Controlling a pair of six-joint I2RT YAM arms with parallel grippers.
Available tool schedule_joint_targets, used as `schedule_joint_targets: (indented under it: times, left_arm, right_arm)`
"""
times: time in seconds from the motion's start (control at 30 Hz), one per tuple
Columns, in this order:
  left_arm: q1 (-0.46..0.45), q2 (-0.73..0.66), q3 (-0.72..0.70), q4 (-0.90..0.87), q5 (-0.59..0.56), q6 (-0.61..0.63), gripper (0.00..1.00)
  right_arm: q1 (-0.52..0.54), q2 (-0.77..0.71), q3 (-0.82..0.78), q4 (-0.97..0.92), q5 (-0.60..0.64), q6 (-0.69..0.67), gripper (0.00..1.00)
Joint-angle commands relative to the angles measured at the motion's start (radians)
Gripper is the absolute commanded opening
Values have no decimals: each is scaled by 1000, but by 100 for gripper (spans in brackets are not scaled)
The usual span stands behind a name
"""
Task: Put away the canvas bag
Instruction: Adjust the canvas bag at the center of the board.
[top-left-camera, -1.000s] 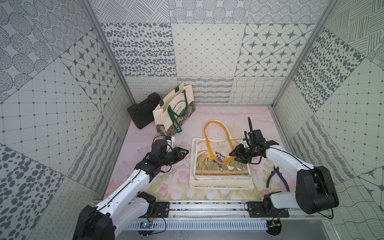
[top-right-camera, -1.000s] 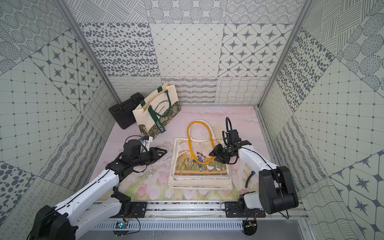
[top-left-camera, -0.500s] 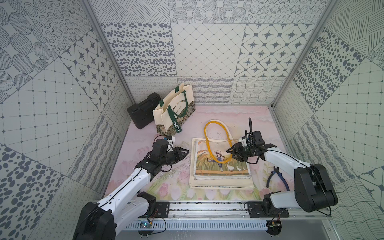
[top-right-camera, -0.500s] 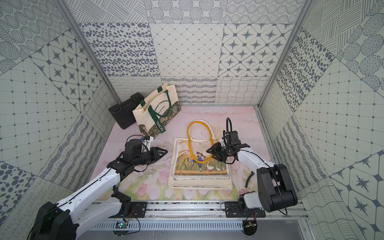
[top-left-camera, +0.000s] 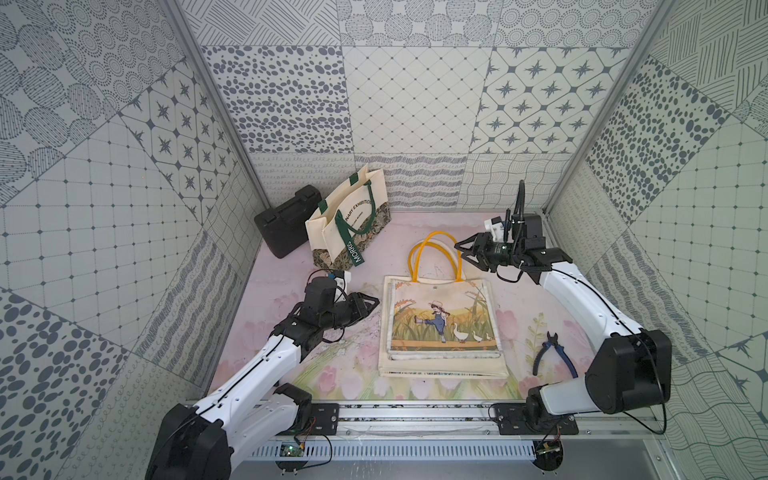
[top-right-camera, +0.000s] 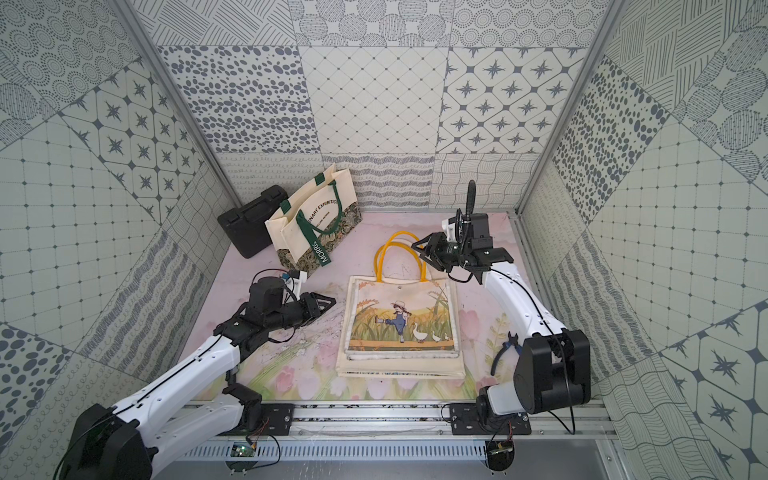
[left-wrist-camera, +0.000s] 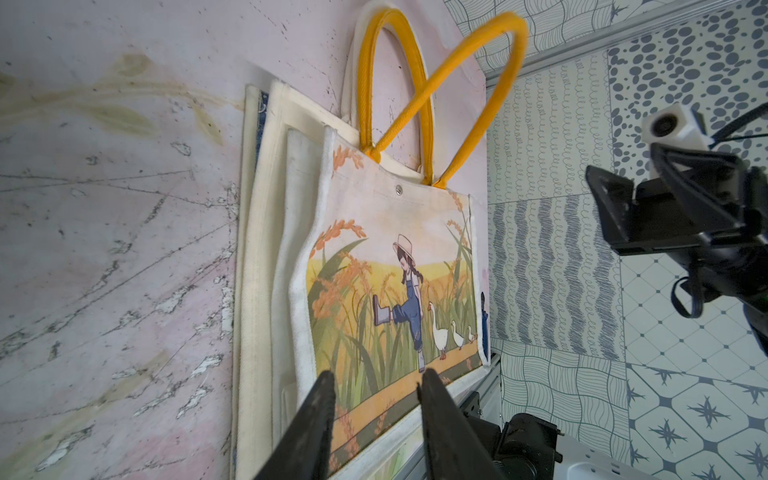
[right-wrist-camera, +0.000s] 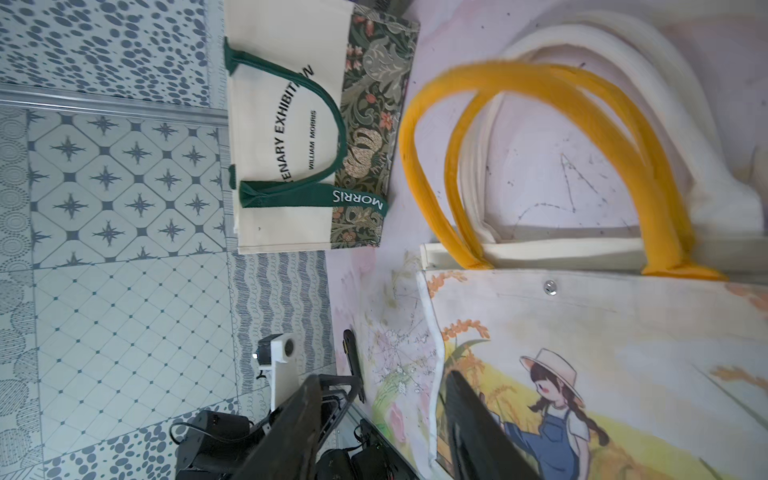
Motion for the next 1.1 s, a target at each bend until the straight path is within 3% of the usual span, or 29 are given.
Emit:
schedule_joint_targets:
  times: [0.0,0.13,0.27,0.37,0.73,0.93,1.07]
  left_arm:
    - [-16,11,-7,54,15,21,37]
    - [-60,90,29,59,-3,49,37]
    - [-118,200,112,-26,-85,125,37]
    - [-124,271,130,-33,-117,128,37]
    - [-129,427,93,100,-99,79,37]
    - [-130,482,101,151,-91,81,37]
    - [-130,541,114,181,-96,87,37]
  right_arm:
    - [-14,-57,-79,-69,25,-57,50]
    - [-18,-113,-107,-220,151,-178,50]
    - [-18,-150,-98,-405,424,-276,53]
    - [-20,-156,-125,-456,546,-301,56]
    - [-41,-55,-338,-313,558,-274,58]
    - [-43,-30,-369,-277,616,-262,59]
    - [-43,21,-391,-240,591,-260,59]
